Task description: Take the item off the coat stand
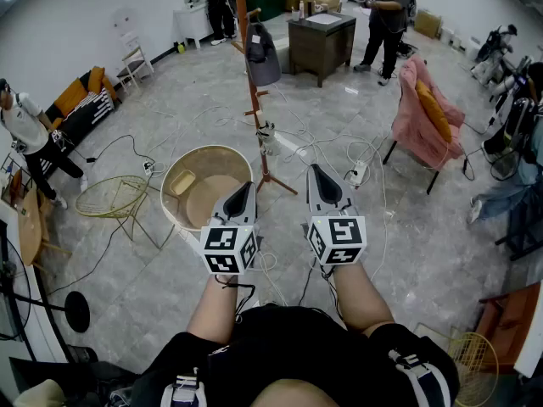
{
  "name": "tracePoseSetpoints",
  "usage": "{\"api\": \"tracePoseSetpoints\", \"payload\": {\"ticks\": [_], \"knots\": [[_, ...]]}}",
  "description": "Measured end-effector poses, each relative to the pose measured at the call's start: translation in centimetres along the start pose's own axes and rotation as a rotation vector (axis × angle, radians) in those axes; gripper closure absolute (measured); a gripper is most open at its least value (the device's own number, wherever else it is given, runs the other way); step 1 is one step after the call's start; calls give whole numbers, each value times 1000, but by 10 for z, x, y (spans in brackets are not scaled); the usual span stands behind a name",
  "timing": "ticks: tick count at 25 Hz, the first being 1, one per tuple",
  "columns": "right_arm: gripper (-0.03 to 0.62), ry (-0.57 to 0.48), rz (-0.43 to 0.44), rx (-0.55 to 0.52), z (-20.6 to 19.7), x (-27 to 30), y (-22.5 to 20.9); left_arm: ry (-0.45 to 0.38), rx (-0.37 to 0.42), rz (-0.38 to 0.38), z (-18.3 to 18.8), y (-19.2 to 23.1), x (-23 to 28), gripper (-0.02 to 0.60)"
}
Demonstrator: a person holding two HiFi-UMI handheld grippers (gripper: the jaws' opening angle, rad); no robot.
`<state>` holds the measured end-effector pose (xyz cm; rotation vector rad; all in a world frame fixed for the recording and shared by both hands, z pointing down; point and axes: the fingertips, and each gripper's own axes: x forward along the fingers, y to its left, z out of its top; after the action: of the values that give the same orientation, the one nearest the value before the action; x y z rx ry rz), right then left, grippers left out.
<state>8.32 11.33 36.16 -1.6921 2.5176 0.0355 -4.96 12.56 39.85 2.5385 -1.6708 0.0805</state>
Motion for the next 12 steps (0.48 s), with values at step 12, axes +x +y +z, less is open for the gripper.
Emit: {"api": "tracePoseSetpoints", "payload": {"ticks": [12], "knots": [[579, -9, 2, -17, -2, 42, 19, -6, -8, -38, 2, 40, 26, 565]]}}
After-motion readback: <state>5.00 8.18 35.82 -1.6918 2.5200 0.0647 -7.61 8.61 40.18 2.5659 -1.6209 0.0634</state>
